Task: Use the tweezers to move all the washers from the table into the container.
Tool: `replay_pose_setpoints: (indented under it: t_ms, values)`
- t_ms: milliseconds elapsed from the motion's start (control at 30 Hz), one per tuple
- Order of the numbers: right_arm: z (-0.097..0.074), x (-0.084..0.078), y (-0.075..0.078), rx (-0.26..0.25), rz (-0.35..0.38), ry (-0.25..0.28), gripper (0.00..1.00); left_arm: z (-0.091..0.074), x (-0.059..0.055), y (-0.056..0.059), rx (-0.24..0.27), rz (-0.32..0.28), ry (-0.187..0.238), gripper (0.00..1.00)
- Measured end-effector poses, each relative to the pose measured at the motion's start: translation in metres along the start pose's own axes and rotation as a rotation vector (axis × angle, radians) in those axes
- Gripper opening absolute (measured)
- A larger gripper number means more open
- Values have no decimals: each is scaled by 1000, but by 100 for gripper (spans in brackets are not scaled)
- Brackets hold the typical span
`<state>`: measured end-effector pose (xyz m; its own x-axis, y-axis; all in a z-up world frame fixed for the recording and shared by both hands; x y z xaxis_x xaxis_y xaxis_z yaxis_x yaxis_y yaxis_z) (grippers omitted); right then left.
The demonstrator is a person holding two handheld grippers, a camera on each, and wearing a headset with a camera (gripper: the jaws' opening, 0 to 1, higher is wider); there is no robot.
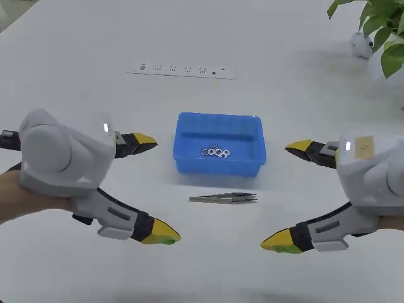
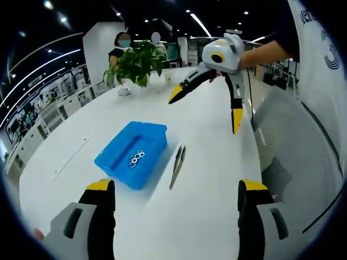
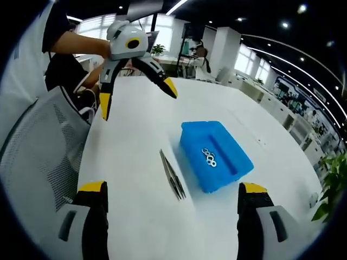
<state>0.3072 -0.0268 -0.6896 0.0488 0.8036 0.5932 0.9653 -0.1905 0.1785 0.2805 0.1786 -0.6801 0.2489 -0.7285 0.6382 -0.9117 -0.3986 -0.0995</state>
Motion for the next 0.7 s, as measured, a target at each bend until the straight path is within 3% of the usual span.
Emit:
replay_pose_setpoints:
  t_ms: [67, 200, 267, 333, 700]
  values:
    - [-1, 1, 0, -7, 2, -3, 100, -3, 0, -1, 27, 17, -1, 99]
    - [-1, -3, 2, -17, -7, -25, 100, -6, -1, 1, 8, 18, -9, 99]
    - [-4, -4, 3, -11, 5, -24, 100, -5, -5, 2, 14, 40, -52, 100]
    - [-6, -5, 4, -26, 10, -26, 100, -5, -11, -1, 36, 25, -100, 100]
    - [-8, -7, 0, -25, 10, -43, 99, -10, -3, 2, 17, 35, -55, 100]
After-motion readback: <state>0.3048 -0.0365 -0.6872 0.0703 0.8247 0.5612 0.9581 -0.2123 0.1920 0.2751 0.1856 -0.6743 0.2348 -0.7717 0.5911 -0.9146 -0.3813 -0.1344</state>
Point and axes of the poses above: the centre of the closed fingertips' face, and the gripper's own axes: z roughly forward along the fingers, y roughly to its right, x roughly out of its top, the point moved 6 cm from there along -z, roughly backward along the fingers, and after that the axes turned 13 degrees about -y, right-handed, at the moved point
